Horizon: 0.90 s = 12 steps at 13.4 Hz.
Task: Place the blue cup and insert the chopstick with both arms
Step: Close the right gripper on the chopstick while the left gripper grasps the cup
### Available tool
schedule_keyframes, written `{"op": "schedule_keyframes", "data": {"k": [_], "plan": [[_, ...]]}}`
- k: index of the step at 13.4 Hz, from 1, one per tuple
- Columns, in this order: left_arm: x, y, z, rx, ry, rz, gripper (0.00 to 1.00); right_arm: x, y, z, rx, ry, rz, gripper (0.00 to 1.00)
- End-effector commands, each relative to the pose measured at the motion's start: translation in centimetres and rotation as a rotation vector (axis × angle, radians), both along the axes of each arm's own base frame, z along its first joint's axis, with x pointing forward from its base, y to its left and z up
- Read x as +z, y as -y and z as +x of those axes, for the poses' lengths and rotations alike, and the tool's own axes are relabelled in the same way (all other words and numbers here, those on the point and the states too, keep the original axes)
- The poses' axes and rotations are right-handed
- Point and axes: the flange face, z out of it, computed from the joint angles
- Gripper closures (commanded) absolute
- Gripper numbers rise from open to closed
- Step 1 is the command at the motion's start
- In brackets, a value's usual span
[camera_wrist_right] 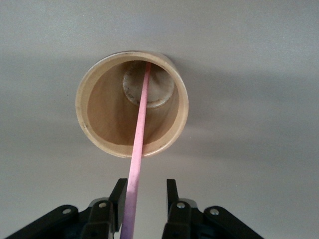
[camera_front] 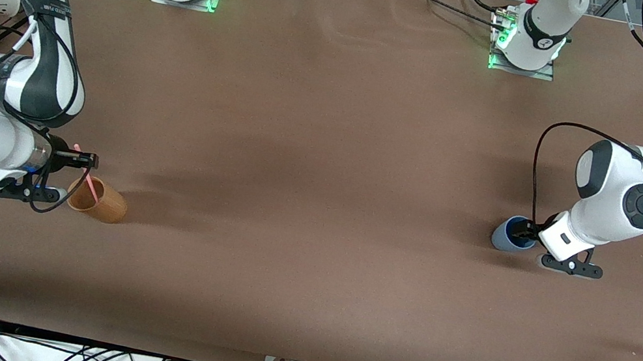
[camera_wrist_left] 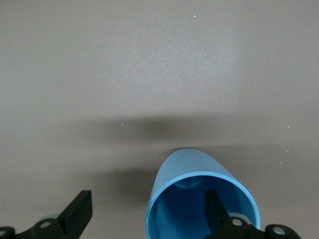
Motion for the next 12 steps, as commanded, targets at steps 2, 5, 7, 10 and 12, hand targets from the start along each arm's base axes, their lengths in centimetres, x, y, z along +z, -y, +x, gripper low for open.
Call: {"op": "schedule_keyframes", "data": {"k": [2,5,7,10,12], "plan": [[0.8,-0.1,-0.4,0.022,0.015,-0.008,0.94,0.7,-0.1,-0.3,0.003,-0.009,-0.004,0.80],[1.8,0.3,0.0,0.027,-0.018,-0.007,1.00,1.1,-0.2,-0.2,0.006,-0.003,-0.002,0.97],[2.0,0.4,0.1,0.042,-0.020,-0.006,1.00,1.5,-0.4,-0.2,0.012,0.004,0.001,1.00],[3.3,1.7,0.9,0.048,-0.032,-0.032,1.00,3.4,-0.8,-0.3,0.013,-0.009,0.008,1.00],[3.7,3.7,1.0,0.035,-0.028,-0.049,1.00,6.0,-0.6,-0.4,0.012,-0.044,0.007,1.00]]}}
